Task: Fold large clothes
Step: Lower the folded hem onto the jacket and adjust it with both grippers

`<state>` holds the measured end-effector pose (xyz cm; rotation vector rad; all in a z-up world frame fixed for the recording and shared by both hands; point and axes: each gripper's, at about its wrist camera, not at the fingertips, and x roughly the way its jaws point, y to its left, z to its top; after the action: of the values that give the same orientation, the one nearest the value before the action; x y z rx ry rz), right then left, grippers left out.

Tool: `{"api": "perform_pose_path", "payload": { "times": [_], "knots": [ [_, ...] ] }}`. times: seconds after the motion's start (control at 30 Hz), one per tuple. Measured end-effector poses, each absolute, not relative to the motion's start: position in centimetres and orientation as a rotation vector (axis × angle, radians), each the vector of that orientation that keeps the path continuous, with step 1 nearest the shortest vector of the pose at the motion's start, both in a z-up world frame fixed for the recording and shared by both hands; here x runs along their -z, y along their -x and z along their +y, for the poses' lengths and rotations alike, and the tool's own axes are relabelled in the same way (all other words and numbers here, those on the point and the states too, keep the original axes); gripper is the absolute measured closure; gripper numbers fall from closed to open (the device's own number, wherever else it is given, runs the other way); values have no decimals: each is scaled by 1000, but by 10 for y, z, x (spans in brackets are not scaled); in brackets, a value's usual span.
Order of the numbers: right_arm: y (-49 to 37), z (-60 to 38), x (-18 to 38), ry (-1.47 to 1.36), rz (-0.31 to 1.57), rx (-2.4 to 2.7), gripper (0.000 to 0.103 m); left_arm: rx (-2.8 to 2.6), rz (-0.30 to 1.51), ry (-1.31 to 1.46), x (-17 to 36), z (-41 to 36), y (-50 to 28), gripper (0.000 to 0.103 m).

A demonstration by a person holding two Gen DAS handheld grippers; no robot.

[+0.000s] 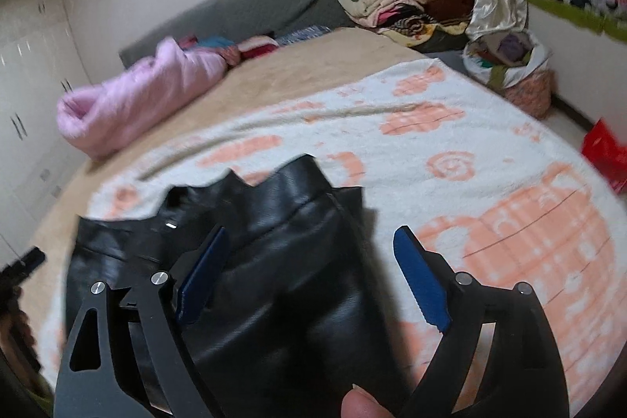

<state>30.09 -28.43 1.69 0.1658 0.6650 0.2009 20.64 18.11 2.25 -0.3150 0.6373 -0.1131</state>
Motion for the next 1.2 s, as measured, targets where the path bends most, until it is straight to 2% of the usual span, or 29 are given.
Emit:
{"api": "perform_pose_path", "payload": {
  "times": [0.13,0.23,0.27,0.3,0.33,0.37,0.4,0.47,0.5,0.67,0.77,0.97,1.2],
  "knots": [
    [-317,-270,-9,-39,687,-177,19,82,711,282,0,178,-225,33],
    [-336,-257,-2,55,696,-169,28,80,733,256,11,176,-234,35],
    [-345,-252,3,80,712,-171,32,82,733,248,12,175,-236,43],
    [-351,-251,5,92,723,-168,34,90,733,225,12,172,-239,60],
    [-357,-248,9,110,743,-167,35,93,734,203,12,169,-242,67],
    [-366,-244,15,131,778,-173,53,89,735,186,12,166,-243,72],
    [-370,-243,18,138,791,-179,75,99,732,170,12,164,-244,83],
    [-371,-242,21,149,805,-178,91,119,724,168,11,163,-243,97],
    [-369,-242,19,150,797,-180,93,129,707,167,6,163,-240,99],
    [-359,-281,-22,-141,686,-262,94,177,605,212,-27,173,-229,100],
    [-374,-292,-29,-261,661,-274,94,160,558,219,-35,177,-234,100],
    [-411,-267,9,-190,771,-184,93,107,677,197,1,179,-271,99],
    [-423,-265,51,-155,850,-112,82,66,771,226,33,190,-282,83]
  ]
}}
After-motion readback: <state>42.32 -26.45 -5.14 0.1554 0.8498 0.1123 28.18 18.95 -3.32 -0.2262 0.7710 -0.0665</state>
